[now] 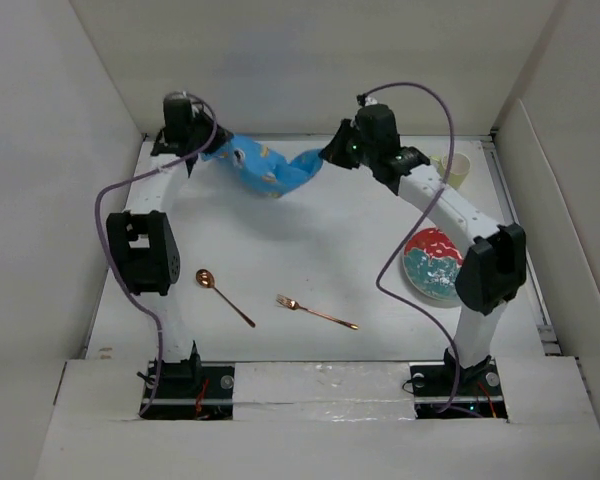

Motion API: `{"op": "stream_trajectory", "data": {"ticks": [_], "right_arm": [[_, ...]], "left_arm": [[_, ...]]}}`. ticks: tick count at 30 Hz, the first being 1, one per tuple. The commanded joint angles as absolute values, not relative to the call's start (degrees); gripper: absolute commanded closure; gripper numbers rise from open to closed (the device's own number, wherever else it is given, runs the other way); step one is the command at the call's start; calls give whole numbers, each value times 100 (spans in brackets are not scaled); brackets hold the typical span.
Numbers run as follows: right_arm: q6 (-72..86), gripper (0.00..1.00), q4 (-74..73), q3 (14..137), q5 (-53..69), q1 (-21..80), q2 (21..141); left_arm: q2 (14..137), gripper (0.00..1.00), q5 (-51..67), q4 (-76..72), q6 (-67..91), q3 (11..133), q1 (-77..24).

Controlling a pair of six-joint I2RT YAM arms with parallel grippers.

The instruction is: Set the dinner table for one person

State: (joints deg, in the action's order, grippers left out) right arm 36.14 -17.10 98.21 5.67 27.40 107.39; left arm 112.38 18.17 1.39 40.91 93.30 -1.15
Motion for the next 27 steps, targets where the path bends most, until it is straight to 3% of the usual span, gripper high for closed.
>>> {"op": "stream_trajectory", "data": {"ticks": [1,6,7,8,11,15,17,22,25,26,27], "right_arm": [[3357,100,-1731,10459,475,2883,9696],[3594,100,-1934,10188,237,2760,8913],[3586,100,-1925,9865,176,2760,8712],[3560,100,-1951,9661,37,2699,8623],[3560,100,-1986,8756,-165,2567,8455],[3796,100,-1881,7561,-413,2277,8350],[3823,100,-1837,7130,-361,2154,8437],[3841,100,-1969,6935,-553,2101,8596],[3771,100,-1969,6900,-676,2101,8596],[3736,100,-2021,6899,-720,2101,8604],[3692,100,-2039,6899,-756,2101,8622]], "left_arm": [[10116,100,1284,745,3438,11105,-202],[10546,98,1623,1906,3138,12944,-396],[10808,91,1661,2038,3138,13320,-396],[10941,72,1652,2152,3077,13411,-396],[11512,46,2020,2555,2945,13412,-456],[12102,35,1550,3539,2270,13528,-781],[11901,35,1048,3630,2066,13089,-914],[10341,37,115,2691,2013,10436,-914],[9479,45,-255,2365,2047,9130,-975],[9266,55,-281,2312,2074,8836,-976],[9107,57,-316,2225,2118,8537,-976]]}}
